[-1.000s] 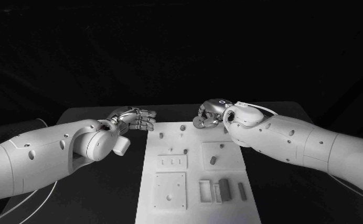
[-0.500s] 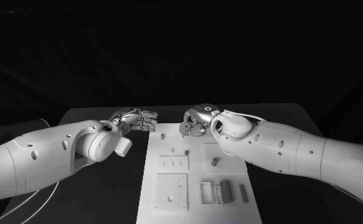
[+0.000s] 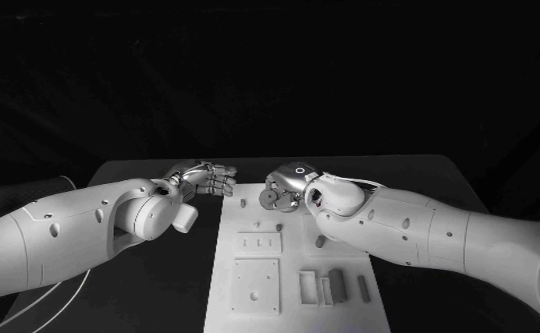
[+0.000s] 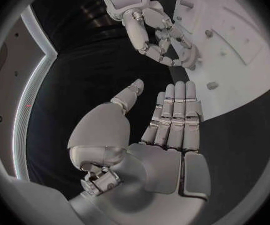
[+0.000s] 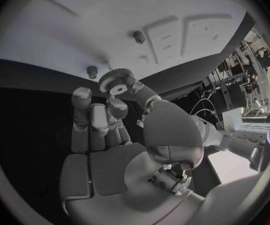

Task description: Assemble the parts on the task board

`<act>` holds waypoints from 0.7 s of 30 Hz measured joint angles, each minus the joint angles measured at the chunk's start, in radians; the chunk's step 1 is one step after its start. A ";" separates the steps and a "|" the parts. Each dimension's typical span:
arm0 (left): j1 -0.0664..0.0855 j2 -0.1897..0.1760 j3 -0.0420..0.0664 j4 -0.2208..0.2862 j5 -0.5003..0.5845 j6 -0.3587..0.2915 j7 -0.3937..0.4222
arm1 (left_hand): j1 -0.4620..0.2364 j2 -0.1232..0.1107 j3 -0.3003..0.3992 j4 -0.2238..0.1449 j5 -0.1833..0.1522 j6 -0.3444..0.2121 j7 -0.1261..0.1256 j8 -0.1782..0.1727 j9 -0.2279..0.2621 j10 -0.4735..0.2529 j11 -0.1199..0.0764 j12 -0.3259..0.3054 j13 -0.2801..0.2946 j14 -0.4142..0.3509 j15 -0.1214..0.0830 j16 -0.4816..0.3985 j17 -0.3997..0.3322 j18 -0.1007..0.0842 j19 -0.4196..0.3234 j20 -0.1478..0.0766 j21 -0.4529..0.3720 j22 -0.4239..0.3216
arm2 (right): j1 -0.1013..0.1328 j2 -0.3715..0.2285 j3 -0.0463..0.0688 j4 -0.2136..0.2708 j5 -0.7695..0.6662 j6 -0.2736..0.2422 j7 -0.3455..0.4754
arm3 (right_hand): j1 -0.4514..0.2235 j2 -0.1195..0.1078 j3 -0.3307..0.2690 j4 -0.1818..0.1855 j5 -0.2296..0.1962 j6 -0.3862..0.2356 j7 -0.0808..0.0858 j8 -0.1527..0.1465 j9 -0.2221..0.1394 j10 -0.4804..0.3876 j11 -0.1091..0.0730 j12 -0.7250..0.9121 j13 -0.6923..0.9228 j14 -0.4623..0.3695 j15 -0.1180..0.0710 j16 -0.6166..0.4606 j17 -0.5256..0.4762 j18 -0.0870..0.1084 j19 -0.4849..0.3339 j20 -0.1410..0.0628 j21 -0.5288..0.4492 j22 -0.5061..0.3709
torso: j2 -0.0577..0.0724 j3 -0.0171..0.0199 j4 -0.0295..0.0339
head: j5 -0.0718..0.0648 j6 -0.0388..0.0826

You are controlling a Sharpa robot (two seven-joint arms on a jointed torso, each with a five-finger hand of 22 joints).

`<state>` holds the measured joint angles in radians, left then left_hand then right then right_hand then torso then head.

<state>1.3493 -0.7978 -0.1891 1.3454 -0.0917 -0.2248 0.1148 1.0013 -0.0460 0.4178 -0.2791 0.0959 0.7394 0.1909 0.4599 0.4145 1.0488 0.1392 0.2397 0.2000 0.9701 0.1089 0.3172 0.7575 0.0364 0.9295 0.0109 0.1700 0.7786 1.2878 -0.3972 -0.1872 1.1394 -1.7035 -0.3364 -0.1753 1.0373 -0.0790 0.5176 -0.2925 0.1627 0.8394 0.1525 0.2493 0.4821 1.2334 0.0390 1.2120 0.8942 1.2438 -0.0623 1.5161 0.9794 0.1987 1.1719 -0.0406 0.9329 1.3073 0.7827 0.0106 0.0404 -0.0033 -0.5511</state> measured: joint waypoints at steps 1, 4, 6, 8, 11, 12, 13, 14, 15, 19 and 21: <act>0.000 0.000 0.000 0.000 0.000 0.000 0.000 | 0.000 0.000 0.000 0.000 0.000 0.000 0.000 0.000 0.000 0.000 0.000 0.000 0.000 0.000 0.000 0.000 0.000 0.000 0.000 0.000 0.000 0.000 | -0.003 0.002 -0.002 -0.004 -0.002 0.000 0.000 | 0.000 0.000 0.000 0.000 0.000 0.000 0.000 0.000 0.000 0.000 0.000 0.000 0.000 0.000 0.000 0.000 0.000 0.000 0.000 0.000 0.000 0.000 | 0.000 0.0000 0.0001 | 0.000 0.000; 0.000 0.000 0.000 -0.001 0.000 0.000 0.000 | 0.000 0.000 0.000 0.000 0.000 0.000 0.000 0.000 0.001 0.000 0.000 0.000 0.000 0.000 0.000 0.000 0.000 0.000 0.000 0.000 0.000 0.000 | -0.006 0.003 -0.005 -0.010 -0.006 0.000 0.000 | 0.000 0.000 0.000 0.000 0.000 0.000 0.000 0.000 0.000 0.000 0.000 0.000 -0.001 0.000 0.000 0.000 -0.001 0.000 0.000 0.000 0.000 0.000 | 0.000 0.0000 0.0002 | 0.002 0.000; 0.000 0.000 0.000 -0.002 0.000 0.000 0.000 | 0.000 0.000 0.000 0.000 0.000 0.000 0.000 0.000 0.001 0.000 0.000 0.000 0.000 0.000 0.000 0.000 0.000 0.000 0.000 0.000 0.000 0.000 | -0.006 0.004 -0.006 -0.012 -0.008 0.000 0.000 | 0.000 0.000 0.000 0.000 0.000 0.000 0.000 0.000 -0.001 0.002 -0.002 0.000 -0.001 0.000 0.000 0.000 -0.001 0.000 0.000 0.000 0.000 0.000 | 0.000 0.0000 -0.0001 | 0.003 -0.001; 0.000 0.000 0.000 -0.002 0.000 0.000 0.000 | 0.000 0.000 0.000 0.000 0.000 0.000 0.000 0.000 0.001 0.000 0.000 0.000 0.000 0.000 0.000 0.000 0.000 0.000 0.000 0.000 -0.002 0.000 | -0.006 0.006 -0.008 -0.012 -0.010 0.000 0.000 | 0.000 0.000 0.000 0.000 0.000 0.000 0.000 0.000 -0.001 0.002 -0.002 0.000 -0.001 0.000 0.000 0.000 -0.001 0.000 0.002 0.002 0.000 0.000 | 0.000 0.0000 -0.0002 | 0.004 -0.001; 0.000 0.000 0.000 -0.002 0.000 0.000 0.000 | 0.000 0.000 0.000 0.000 0.000 0.000 0.000 0.000 0.001 0.000 0.000 0.000 0.000 0.000 0.000 0.000 0.001 0.000 0.000 0.000 -0.004 0.000 | -0.008 0.010 -0.012 -0.012 -0.013 0.001 0.000 | 0.000 0.000 0.000 0.000 0.000 0.000 0.000 0.000 -0.001 0.002 -0.002 0.000 -0.001 0.000 0.000 0.000 -0.001 0.000 0.002 0.002 0.000 0.000 | 0.000 0.0000 -0.0009 | 0.005 -0.002; 0.000 0.001 0.000 -0.002 0.000 0.000 0.000 | 0.000 0.000 0.000 0.000 0.000 0.000 0.000 0.000 0.001 0.000 0.000 0.000 0.000 0.000 0.000 0.000 0.001 0.000 0.000 0.000 -0.004 0.000 | -0.008 0.011 -0.013 -0.013 -0.013 0.001 0.000 | 0.000 0.000 0.000 0.000 0.000 0.000 0.000 0.000 -0.001 0.002 -0.002 0.000 -0.001 0.000 0.000 0.000 -0.001 0.000 0.002 0.002 0.000 0.000 | 0.000 0.0001 -0.0010 | 0.005 -0.002; 0.000 0.001 0.000 -0.002 0.000 0.000 0.000 | 0.000 0.000 0.000 0.000 0.000 0.000 0.000 0.000 0.001 0.000 0.000 0.000 0.001 0.000 0.000 0.000 0.001 0.000 0.000 0.000 -0.004 0.000 | -0.009 0.012 -0.015 -0.014 -0.013 0.001 0.000 | 0.000 0.000 0.000 0.000 0.000 0.000 0.000 0.000 -0.001 0.002 -0.002 0.000 -0.001 0.000 0.000 0.000 -0.001 0.000 0.002 0.002 0.000 0.000 | 0.000 0.0001 -0.0010 | 0.004 -0.002; 0.000 0.001 0.000 -0.002 0.000 0.000 0.000 | 0.000 0.000 0.000 0.000 0.000 0.000 0.000 0.000 0.001 0.000 0.000 0.000 0.001 0.000 0.000 0.000 0.001 0.000 0.000 0.000 -0.004 0.000 | -0.010 0.013 -0.016 -0.015 -0.014 0.001 0.000 | 0.000 0.000 0.000 0.000 0.000 0.000 0.000 0.000 -0.001 0.002 -0.002 0.000 -0.001 0.000 0.000 0.000 -0.001 0.000 0.002 0.002 0.000 0.000 | 0.000 0.0001 -0.0010 | 0.003 -0.001; 0.000 0.001 0.000 -0.002 0.000 0.000 0.000 | 0.000 0.000 0.000 0.000 0.000 0.000 0.000 0.000 0.001 0.000 0.000 0.000 0.001 0.000 0.000 0.000 0.001 0.000 0.000 0.000 -0.004 0.000 | -0.011 0.013 -0.018 -0.016 -0.015 0.001 0.000 | 0.000 0.000 0.000 0.000 0.000 0.000 0.000 0.000 -0.002 0.002 -0.002 0.000 -0.001 0.000 0.000 0.000 -0.001 0.000 0.002 0.002 0.000 0.000 | 0.000 0.0001 -0.0012 | 0.003 -0.001; 0.000 0.001 0.000 -0.002 0.000 0.000 0.000 | 0.000 0.000 0.000 0.000 0.000 0.000 0.000 0.000 0.001 0.000 0.000 0.000 0.001 0.000 0.000 0.000 0.001 0.000 0.000 0.000 -0.004 0.000 | -0.011 0.014 -0.018 -0.016 -0.017 0.001 -0.002 | 0.000 0.000 0.000 0.000 0.000 0.000 0.000 0.000 -0.002 0.002 -0.002 0.000 -0.002 0.000 0.000 0.000 -0.003 0.000 0.002 0.002 0.000 0.000 | 0.000 0.0006 -0.0016 | 0.003 0.000; 0.000 0.001 0.000 -0.002 0.000 0.000 0.000 | 0.000 0.000 0.000 0.000 0.000 0.000 0.000 0.000 0.001 0.000 0.000 -0.004 0.001 0.000 0.000 0.000 0.002 0.000 0.000 0.000 -0.004 0.000 | -0.011 0.015 -0.018 -0.017 -0.019 0.001 -0.003 | 0.000 0.000 0.000 0.000 0.000 -0.001 -0.001 0.000 -0.002 0.002 -0.002 -0.004 -0.002 0.000 0.000 -0.004 -0.003 0.000 0.002 0.002 0.000 0.000 | 0.000 0.0008 -0.0017 | 0.004 0.001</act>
<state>1.3493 -0.7972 -0.1891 1.3434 -0.0920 -0.2247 0.1148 1.0013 -0.0460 0.4178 -0.2791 0.0959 0.7394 0.1909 0.4599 0.4152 1.0488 0.1392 0.2359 0.2009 0.9702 0.1088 0.3173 0.7593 0.0364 0.9294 0.0108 0.1660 0.7785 1.2771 -0.3827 -0.2051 1.1222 -1.7227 -0.3358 -0.1780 1.0373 -0.0790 0.5176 -0.2925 0.1626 0.8389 0.1518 0.2493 0.4801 1.2354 0.0370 1.2082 0.8923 1.2433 -0.0619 1.5123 0.9768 0.1987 1.1737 -0.0385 0.9329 1.3073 0.7830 0.0114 0.0386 0.0010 -0.5504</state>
